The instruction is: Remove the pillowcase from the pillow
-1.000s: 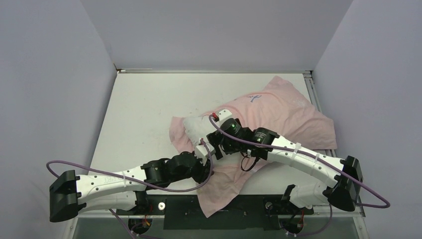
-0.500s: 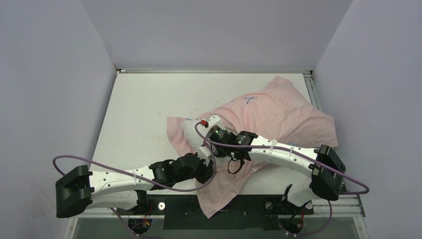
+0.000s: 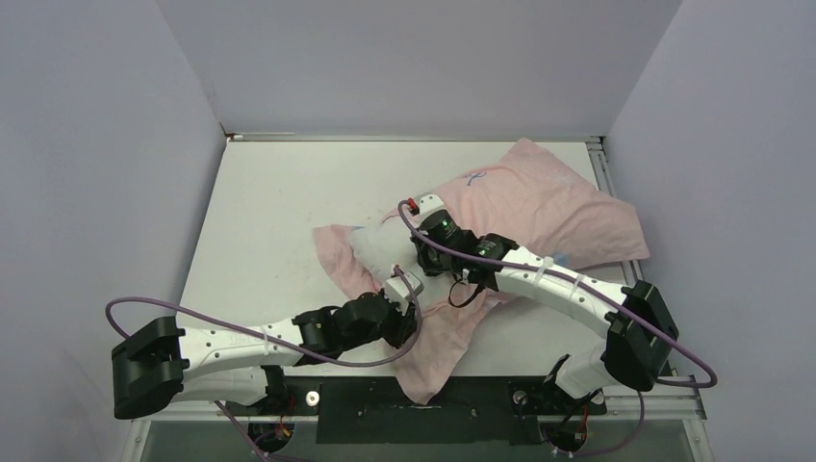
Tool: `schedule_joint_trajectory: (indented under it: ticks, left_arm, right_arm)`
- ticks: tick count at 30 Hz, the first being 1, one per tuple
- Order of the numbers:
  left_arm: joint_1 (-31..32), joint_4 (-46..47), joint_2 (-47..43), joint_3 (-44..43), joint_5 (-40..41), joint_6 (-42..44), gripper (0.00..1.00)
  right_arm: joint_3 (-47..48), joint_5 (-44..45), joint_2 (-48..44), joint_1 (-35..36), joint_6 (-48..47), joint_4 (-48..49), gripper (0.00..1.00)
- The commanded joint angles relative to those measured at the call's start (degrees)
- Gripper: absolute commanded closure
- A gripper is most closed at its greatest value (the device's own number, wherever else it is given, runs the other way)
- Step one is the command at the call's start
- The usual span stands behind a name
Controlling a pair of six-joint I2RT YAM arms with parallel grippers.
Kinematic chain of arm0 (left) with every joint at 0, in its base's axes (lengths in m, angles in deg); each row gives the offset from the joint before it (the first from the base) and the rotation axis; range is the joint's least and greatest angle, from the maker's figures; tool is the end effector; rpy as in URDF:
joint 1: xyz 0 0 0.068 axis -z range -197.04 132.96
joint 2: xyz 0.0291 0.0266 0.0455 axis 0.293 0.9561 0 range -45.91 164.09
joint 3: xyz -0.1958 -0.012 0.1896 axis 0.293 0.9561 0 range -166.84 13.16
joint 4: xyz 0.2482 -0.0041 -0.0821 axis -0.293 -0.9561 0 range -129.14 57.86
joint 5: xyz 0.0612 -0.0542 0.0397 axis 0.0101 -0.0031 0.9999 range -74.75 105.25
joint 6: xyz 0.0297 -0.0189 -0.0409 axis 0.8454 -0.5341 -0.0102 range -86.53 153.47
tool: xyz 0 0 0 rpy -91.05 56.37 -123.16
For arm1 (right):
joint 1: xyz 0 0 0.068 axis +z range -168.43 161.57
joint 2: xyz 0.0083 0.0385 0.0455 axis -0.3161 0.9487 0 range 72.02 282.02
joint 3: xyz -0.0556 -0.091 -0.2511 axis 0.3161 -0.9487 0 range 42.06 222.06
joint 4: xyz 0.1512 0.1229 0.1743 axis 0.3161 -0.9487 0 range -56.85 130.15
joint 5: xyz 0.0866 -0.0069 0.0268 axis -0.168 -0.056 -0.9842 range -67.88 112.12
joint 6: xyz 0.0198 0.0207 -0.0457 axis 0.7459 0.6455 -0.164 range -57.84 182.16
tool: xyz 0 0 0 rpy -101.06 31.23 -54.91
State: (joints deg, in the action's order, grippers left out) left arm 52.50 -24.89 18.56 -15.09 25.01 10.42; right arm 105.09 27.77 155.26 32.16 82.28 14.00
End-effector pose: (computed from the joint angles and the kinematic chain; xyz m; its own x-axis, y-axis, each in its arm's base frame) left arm 0.0877 -0.2178 0.2025 -0.4969 0.2282 -0.8372 0.7357 0.6225 -0.2670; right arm 0.2028 0.2412 0.2681 -0.6810 -0.2898 -0.6725 -0.5235 0.8348 0.1704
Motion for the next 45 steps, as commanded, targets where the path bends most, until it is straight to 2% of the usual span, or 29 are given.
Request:
schedule_joint_trajectory:
  ticks: [1,12,16,22,27,41,45]
  left_arm:
    - [1.0,-2.1,0.3,-3.4,-5.9,0.5,0.82]
    - [1.0,-3.0,0.3,-6.3,-6.0,0.8,0.82]
    - [1.0,-2.8,1.1,-6.7,-5.7,0.1,0.82]
    - [1.0,-1.3,2.9,-6.4,-4.6,-0.7,0.84]
    - [1.0,0.5,4.4,-5.5,-1.4,-2.0,0.85]
    - [1.0,4.5,3.7,-2.3,-0.2,-3.7,0.85]
    - [1.0,4.4,4.4,-2.4,4.3,-5.3,0.82]
  right_arm:
    - [0.9,3.8,-2.1,-2.4,0.1,19.5,0.95]
    - [4.2,4.8,-0.4,-7.3,1.1,30.1,0.95]
    - [6.4,-0.1,1.6,-10.9,4.6,31.9,0.95]
    - [8.9,-3.3,2.3,-12.0,6.9,33.6,0.95]
    - [9.3,-7.5,1.0,-14.4,9.7,35.2,0.95]
    - [11.5,-16.5,-0.7,-22.4,16.2,38.6,0.95]
    - [11.7,-19.3,-1.0,-23.1,16.8,39.0,0.95]
